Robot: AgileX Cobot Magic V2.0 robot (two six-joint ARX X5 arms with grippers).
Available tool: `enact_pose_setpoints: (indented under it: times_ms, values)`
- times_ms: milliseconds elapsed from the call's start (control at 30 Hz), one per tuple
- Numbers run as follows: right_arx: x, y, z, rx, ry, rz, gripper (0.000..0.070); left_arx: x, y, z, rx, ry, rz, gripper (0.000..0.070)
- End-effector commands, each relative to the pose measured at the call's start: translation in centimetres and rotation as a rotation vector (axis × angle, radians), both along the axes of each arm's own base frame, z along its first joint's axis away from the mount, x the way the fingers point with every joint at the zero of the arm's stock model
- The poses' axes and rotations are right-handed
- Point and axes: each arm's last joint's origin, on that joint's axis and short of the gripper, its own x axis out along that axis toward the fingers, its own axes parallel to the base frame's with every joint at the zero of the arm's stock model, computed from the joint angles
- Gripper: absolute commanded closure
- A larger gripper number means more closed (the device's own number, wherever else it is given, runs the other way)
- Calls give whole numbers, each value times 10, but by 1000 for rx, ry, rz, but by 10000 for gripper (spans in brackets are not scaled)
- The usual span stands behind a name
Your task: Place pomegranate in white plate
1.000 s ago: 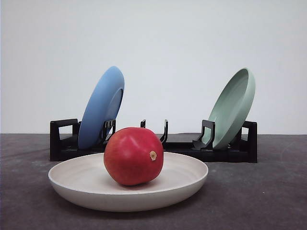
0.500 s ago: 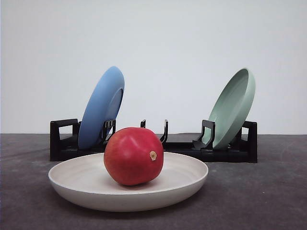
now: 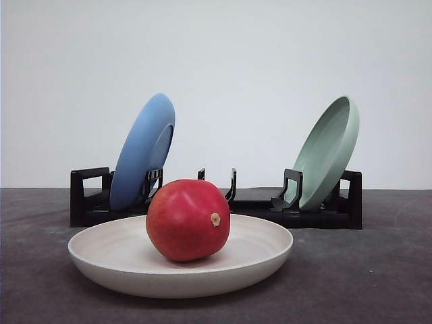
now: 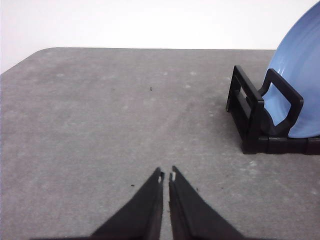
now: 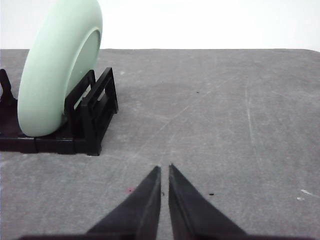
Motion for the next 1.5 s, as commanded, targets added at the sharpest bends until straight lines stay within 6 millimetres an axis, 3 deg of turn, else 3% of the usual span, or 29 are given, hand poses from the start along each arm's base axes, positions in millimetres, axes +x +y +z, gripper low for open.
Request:
enact_pose_setpoints:
  times_ms: [0,1467]
  values:
    - [0,0,0,7,-5,-1,677,0,0,-3,-3,11,8,700]
    - [0,0,0,7,-5,-1,677,0,0,-3,-3,11,7,700]
